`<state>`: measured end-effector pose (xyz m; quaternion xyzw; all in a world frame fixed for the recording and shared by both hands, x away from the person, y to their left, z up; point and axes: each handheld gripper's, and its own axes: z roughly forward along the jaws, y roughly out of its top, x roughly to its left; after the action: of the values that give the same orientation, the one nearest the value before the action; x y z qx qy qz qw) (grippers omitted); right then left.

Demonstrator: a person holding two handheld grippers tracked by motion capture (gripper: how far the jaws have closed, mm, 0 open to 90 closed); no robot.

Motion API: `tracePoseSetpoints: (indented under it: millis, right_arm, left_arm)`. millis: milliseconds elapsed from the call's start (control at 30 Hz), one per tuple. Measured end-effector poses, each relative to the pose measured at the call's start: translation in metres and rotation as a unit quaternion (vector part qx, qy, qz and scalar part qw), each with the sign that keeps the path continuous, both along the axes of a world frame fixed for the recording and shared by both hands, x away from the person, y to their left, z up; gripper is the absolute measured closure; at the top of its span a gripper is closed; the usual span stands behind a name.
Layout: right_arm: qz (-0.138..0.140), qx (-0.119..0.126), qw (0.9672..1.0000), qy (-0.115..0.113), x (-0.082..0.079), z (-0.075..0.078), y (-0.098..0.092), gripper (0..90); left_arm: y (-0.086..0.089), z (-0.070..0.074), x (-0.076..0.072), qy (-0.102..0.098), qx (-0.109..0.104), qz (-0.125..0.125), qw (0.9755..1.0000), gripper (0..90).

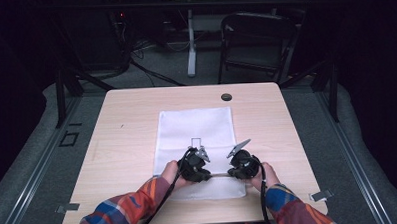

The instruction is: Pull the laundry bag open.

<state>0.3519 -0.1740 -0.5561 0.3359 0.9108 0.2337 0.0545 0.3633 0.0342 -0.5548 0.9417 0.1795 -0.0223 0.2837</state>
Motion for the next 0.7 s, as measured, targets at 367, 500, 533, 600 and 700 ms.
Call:
tracePoseSetpoints:
  millis: [367, 500, 533, 600, 700]
  right_arm:
    - [-0.003, -0.003, 1.0000, -0.001, 0.000, 0.000, 0.001, 90.0]
    - [-0.001, -0.007, 1.0000, 0.000, 0.000, 0.001, 0.001, 90.0]
    - [-0.001, -0.007, 1.0000, 0.000, 0.000, 0.001, 0.001, 90.0]
    - [0.000, -0.008, 1.0000, -0.001, 0.000, 0.001, 0.002, 90.0]
    - [0.000, -0.007, 1.0000, -0.001, 0.000, 0.001, 0.002, 90.0]
  left_arm:
    - [-0.011, -0.006, 0.000, 0.004, -0.002, -0.012, 0.9999, 79.4]
    - [-0.014, -0.006, -0.001, -0.009, 0.006, -0.002, 0.9999, 84.9]
    - [-0.014, -0.007, -0.001, -0.008, 0.006, 0.002, 0.9999, 85.6]
    - [-0.014, -0.006, -0.002, -0.010, 0.008, 0.007, 0.9999, 86.2]
    - [-0.013, -0.006, -0.002, -0.007, 0.009, 0.011, 0.9999, 86.9]
